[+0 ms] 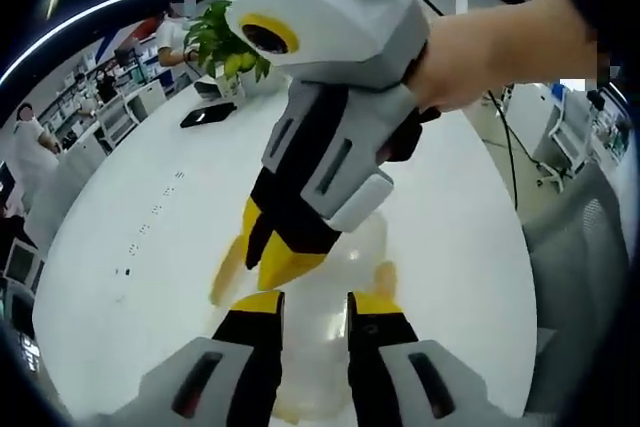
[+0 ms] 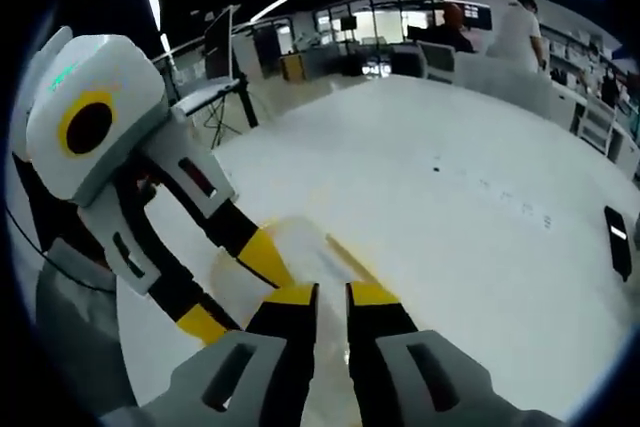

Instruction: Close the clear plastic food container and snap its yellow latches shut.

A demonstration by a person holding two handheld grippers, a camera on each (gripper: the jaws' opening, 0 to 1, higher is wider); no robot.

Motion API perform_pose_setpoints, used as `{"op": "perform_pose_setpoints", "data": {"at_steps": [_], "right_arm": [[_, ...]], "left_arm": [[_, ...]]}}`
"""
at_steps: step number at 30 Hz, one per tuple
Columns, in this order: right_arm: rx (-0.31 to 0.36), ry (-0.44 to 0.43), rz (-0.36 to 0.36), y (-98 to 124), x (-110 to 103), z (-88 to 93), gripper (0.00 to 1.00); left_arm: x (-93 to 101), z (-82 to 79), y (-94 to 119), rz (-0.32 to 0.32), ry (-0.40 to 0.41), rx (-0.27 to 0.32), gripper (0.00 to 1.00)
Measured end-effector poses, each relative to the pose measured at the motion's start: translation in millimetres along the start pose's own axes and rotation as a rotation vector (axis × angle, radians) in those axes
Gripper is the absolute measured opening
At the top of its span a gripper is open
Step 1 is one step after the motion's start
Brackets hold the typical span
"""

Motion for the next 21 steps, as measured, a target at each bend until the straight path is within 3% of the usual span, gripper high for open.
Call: {"op": "perform_pose_setpoints", "data": {"at_steps": [14, 19, 21], "right_arm": [[0.021, 0.020, 0.007, 0, 5, -7.9, 0.17], [-0.032, 0.053, -0.020, -2, 7, -5.9, 0.22], [-0.058, 0.067, -0.029, -4, 8, -4.3, 0.25]], "left_arm": [[4.5, -3.9, 0, 0.004, -0.050, 0.033, 0.23], [9.0, -3.6, 2, 0.014, -0.085, 0.050, 0.27], [15.2, -0.1, 1, 0.024, -0.133, 0.042, 0.30]]}}
Point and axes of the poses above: the point that each gripper's makers call its tool centre point, and the gripper's own axes: y roughly backward along the fingers, x roughly to its right, z roughly out of its underside, the point moved 1 cm from there along y, roughly backward along the fingers, and after that the axes turned 12 degrees about -z, right-handed, at the moved point
